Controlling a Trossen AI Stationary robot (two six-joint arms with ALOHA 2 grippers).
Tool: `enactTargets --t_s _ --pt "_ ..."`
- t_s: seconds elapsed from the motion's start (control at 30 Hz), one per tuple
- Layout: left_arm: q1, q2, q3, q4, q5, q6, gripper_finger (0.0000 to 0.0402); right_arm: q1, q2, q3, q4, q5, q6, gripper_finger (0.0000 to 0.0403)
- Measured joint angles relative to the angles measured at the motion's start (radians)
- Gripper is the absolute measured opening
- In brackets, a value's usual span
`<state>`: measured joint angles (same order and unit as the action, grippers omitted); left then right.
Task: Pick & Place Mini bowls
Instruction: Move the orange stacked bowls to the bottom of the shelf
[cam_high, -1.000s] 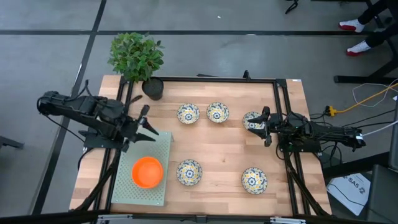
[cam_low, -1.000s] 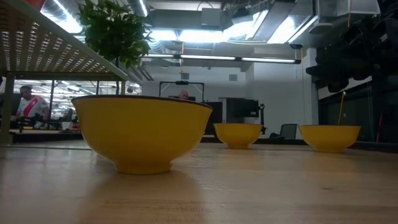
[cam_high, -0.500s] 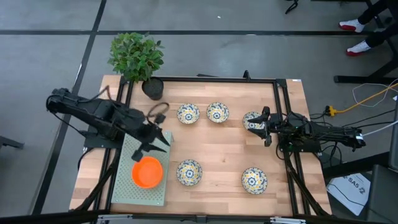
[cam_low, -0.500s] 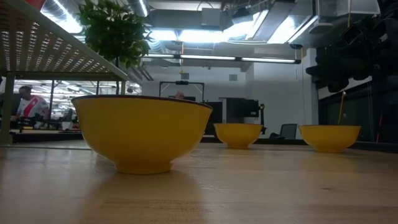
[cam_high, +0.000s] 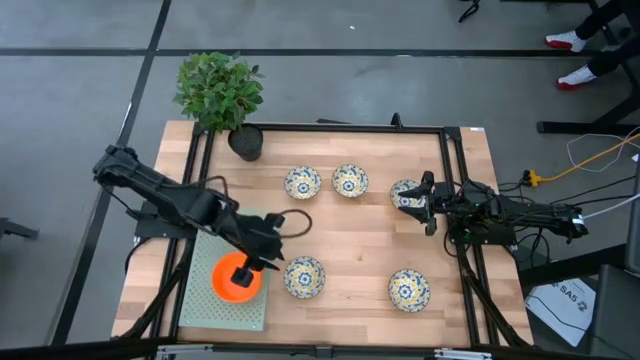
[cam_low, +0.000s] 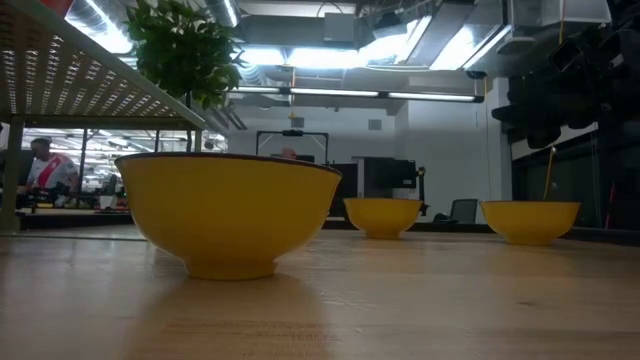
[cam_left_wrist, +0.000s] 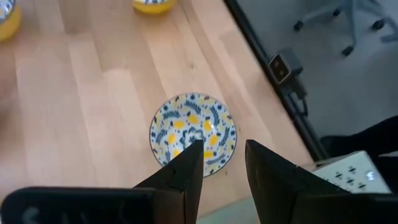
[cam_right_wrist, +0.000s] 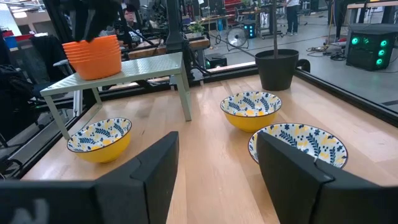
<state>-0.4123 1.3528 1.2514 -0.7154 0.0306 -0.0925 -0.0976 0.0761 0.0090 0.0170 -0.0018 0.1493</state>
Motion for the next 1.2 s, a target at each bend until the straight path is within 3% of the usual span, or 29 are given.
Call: enactTargets --t_s 0.6,0.9,1.2 --pt "-0.04 0.054 0.0 -0.206 -0.021 -0.184 0.0113 0.0 0.0 0.0 0.0 0.0 0.0 0.0215" --pt "-0.048 0.021 0.03 -0.255 -0.022 -0.184 0.0113 0.0 0.0 0.0 0.0 0.0 0.0 0.0215" --pt "-0.029 -0.051 0.074 -0.546 -0.227 -0.122 0.0113 0.0 0.0 0.0 0.0 0.0 0.0 0.0215"
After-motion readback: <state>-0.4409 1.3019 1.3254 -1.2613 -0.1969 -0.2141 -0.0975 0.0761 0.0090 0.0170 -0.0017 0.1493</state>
